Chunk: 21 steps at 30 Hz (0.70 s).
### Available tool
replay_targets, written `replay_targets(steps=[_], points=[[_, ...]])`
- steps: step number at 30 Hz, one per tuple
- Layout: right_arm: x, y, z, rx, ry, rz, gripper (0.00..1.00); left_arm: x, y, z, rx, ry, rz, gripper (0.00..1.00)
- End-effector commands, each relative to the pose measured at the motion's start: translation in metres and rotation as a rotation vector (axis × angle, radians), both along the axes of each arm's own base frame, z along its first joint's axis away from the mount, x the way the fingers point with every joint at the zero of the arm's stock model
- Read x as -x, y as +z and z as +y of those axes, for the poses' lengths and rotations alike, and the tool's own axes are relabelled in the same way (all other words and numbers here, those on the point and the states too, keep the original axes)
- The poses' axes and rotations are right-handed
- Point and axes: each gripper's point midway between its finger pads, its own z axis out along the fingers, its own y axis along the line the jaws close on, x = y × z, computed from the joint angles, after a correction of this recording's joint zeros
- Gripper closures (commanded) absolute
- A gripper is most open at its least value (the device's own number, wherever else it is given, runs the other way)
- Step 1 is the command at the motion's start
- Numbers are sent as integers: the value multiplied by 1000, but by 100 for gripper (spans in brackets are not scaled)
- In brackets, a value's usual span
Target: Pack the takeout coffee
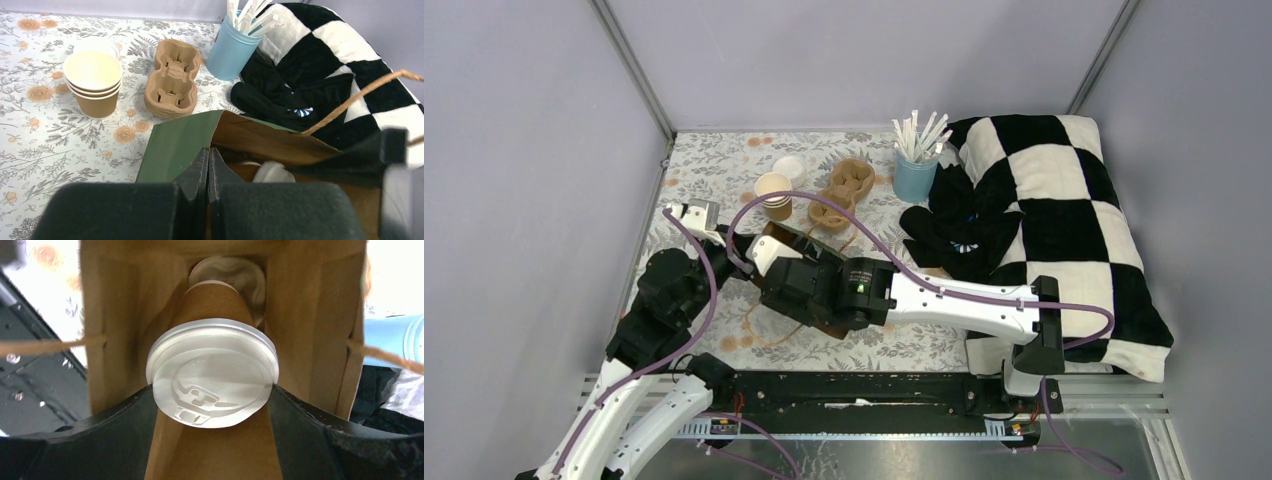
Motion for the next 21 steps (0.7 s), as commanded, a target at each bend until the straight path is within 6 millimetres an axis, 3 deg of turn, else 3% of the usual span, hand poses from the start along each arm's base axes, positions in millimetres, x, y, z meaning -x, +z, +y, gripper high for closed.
replay_targets(steps=[1,8,21], points=[[-30,35,8,-148,-49,-79,47,7,28,-6,44,-49,-62,100],[-43,15,15,-109,-54,-104,47,12,31,-10,52,-87,-84,100],[-53,-14,5,-164,-155,-95,48,22,26,-5,100,-78,-112,100]])
